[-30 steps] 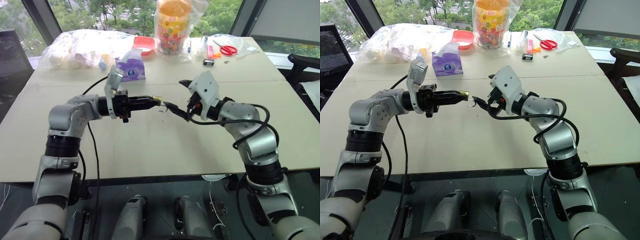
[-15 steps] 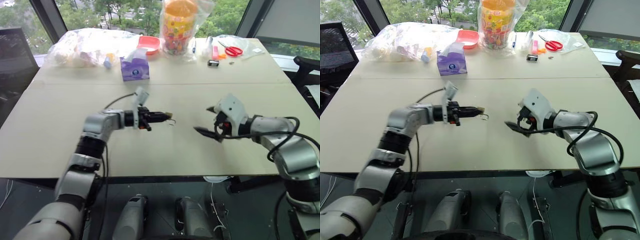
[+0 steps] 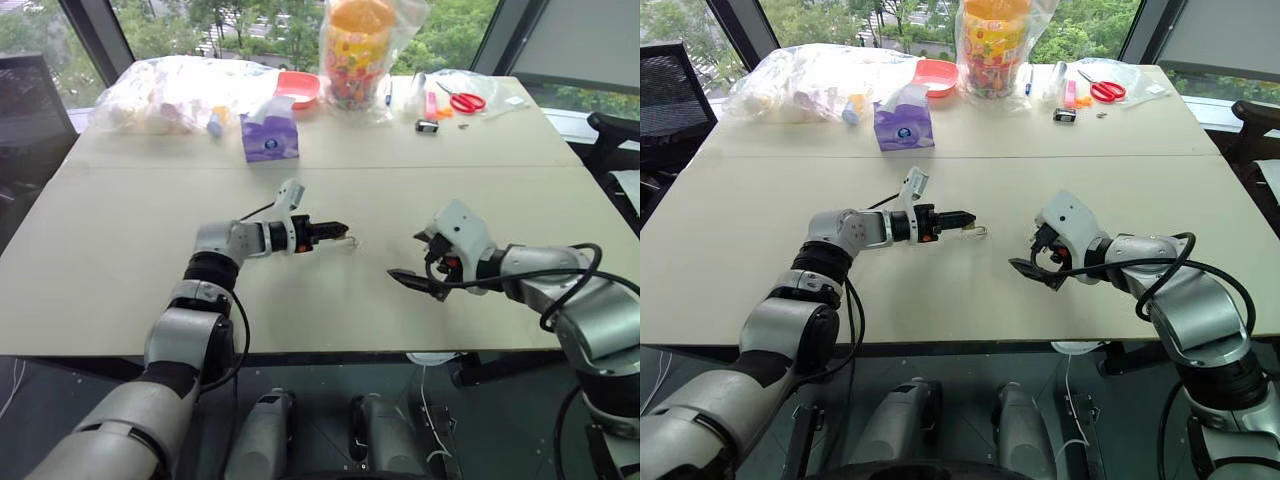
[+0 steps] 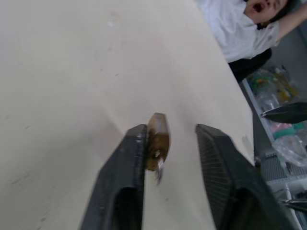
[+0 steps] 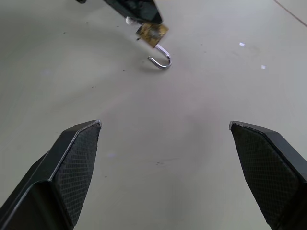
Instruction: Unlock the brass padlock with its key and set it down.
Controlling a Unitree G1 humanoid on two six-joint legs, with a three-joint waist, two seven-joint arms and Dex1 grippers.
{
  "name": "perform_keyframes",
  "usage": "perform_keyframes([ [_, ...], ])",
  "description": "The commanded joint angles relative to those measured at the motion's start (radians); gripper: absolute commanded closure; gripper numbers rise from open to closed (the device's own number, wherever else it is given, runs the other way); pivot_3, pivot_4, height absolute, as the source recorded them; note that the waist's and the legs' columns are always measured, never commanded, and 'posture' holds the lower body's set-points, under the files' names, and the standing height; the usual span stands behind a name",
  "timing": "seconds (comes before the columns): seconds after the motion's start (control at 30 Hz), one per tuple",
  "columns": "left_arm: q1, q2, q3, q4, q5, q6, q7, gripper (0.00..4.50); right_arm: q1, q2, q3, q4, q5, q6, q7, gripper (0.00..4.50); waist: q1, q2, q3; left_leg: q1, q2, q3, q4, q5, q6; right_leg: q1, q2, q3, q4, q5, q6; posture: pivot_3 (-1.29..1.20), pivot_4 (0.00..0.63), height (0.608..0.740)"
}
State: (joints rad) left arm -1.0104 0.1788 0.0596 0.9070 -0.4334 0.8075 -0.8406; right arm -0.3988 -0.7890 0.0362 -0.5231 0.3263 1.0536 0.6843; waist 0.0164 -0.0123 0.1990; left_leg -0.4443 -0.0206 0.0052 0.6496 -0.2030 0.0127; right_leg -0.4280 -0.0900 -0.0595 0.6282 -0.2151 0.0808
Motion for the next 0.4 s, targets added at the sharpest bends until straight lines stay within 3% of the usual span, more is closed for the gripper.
perform_keyframes([
  [0.03, -0.038, 0.042, -0.009, -0.020, 0.052, -0.049, 0.014, 1.91, -0.023, -0.005, -0.009, -0.005, -0.005, -0.018, -0.017, 0.00, -0.001, 0.000, 0.000, 0.000, 0.000, 0.000, 0.000, 0.000, 0.000, 0.000, 0.000, 0.000, 0.000, 0.000, 0.000, 0.00, 0.150, 0.740],
  [0.17, 0.081, 0.168, -0.097, -0.283, 0.119, -0.103, -0.063, 1.91, -0.010, -0.006, -0.029, -0.006, 0.002, -0.030, -0.024, 0.00, -0.012, 0.000, 0.000, 0.001, 0.001, 0.001, -0.002, 0.000, 0.000, -0.001, 0.000, 0.001, 0.000, 0.000, 0.000, 0.00, 0.150, 0.740],
  [0.4, 0.335, 0.311, -0.038, -0.789, 0.042, -0.056, -0.074, 1.91, 0.033, 0.047, -0.073, 0.006, 0.022, -0.090, -0.051, 0.00, -0.001, 0.000, 0.000, 0.000, 0.001, 0.001, -0.004, 0.000, -0.001, -0.002, -0.005, 0.001, 0.000, -0.002, -0.004, 0.00, 0.150, 0.740],
])
